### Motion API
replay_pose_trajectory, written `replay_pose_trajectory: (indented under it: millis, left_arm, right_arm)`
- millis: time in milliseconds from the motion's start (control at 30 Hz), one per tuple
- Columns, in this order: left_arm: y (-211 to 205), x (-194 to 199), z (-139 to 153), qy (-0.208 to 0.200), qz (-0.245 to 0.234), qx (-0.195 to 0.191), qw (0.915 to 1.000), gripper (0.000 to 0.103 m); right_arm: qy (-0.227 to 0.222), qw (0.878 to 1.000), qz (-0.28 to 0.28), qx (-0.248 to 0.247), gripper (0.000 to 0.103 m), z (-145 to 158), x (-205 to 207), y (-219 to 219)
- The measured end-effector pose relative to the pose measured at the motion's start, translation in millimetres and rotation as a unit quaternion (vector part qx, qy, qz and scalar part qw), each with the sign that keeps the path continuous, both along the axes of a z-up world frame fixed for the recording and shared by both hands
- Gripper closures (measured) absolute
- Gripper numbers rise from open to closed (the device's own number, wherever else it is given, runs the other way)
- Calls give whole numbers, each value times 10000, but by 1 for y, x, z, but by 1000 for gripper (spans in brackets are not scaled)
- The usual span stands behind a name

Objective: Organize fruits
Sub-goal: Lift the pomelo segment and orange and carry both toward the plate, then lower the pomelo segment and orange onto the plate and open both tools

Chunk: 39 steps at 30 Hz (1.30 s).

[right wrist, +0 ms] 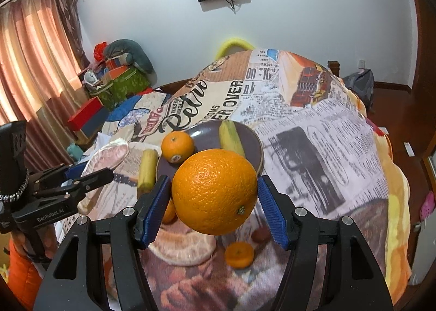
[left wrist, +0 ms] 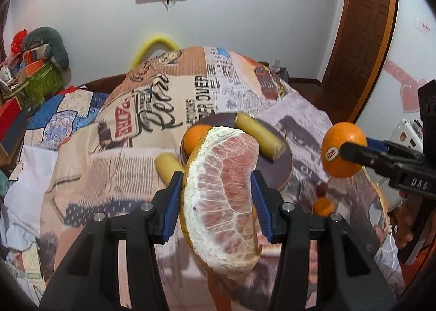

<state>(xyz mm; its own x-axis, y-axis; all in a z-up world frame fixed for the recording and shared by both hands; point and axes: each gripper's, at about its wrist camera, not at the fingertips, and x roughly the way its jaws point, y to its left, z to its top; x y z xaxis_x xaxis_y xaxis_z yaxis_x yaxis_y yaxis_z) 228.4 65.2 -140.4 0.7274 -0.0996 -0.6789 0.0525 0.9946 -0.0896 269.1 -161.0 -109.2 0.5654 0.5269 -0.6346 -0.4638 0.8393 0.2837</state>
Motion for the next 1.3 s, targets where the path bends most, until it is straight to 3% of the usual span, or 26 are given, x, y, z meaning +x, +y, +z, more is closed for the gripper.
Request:
replay_pose_trajectory:
  millis: [333,767,1300]
  left_arm:
    - [3,44,-2,-99,-12,-83,9999,54]
    - [6,96,-30,134,-35,-215,9997,54]
    - [8,122,-55,452,-70,-265,9986,54]
  right_arm:
    - [-14,9998,165,-86,41,-7,34,20]
    - [52,9986,467,-230,41,-21,73,42]
    - [170,9958,825,-372,41,-29,103,68]
